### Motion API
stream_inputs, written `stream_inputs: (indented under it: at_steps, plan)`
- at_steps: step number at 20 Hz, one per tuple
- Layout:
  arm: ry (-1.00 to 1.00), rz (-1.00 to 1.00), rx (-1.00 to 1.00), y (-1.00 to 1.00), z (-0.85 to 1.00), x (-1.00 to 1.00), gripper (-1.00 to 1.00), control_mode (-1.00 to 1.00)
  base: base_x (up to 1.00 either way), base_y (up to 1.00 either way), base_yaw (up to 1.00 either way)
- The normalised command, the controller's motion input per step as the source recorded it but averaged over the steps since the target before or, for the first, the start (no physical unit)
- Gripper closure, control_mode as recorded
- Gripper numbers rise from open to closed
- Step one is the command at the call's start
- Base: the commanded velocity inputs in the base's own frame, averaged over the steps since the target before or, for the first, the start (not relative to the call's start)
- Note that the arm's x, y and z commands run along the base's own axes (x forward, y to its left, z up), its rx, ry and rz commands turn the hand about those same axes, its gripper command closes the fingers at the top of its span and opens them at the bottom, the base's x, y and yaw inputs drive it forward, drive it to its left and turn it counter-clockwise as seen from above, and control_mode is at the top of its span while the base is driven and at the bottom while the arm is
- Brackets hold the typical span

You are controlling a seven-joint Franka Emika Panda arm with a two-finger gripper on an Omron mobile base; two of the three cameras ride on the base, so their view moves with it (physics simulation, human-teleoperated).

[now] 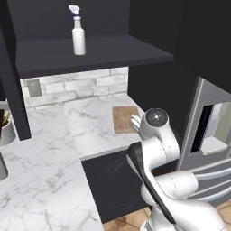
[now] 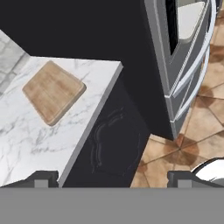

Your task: Move the cutting board and knife to the sink. Then move spray from the cabinet to the counter.

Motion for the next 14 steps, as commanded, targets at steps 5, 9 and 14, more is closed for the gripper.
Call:
stream_inputs:
  at_steps: [5, 9, 14]
  plan:
    - [0.0, 0.0, 0.0, 0.0, 0.0, 0.0, -1.0, 1.0, 0.26, 0.32, -0.06]
    - [0.0, 0.0, 0.0, 0.0, 0.0, 0.0, -1.0, 1.0, 0.28, 0.63, -0.14]
    - [0.0, 0.0, 0.0, 0.0, 0.0, 0.0, -1.0, 1.0, 0.64, 0.46, -0.13]
